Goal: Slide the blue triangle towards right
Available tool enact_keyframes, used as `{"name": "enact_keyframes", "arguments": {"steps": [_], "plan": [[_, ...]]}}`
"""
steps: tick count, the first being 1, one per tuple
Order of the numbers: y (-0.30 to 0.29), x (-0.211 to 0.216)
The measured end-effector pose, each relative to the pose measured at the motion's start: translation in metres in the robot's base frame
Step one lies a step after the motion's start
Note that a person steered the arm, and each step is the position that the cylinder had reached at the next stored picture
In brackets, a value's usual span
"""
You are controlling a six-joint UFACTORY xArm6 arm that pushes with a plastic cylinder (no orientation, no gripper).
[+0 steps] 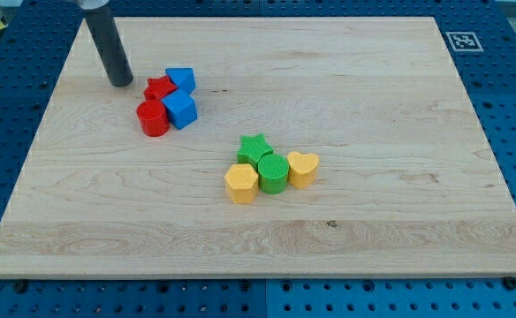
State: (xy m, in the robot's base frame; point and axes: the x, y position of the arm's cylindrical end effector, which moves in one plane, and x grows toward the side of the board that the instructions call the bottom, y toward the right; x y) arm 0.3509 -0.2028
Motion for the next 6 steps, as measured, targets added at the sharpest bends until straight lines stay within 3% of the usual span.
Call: {"name": "enact_keyframes", "arguments": {"steps": [2,4,5,6], "plan": [[0.018,0.008],[0.148,-0.016],[0.147,-0.016],[0.100,-0.016]]}}
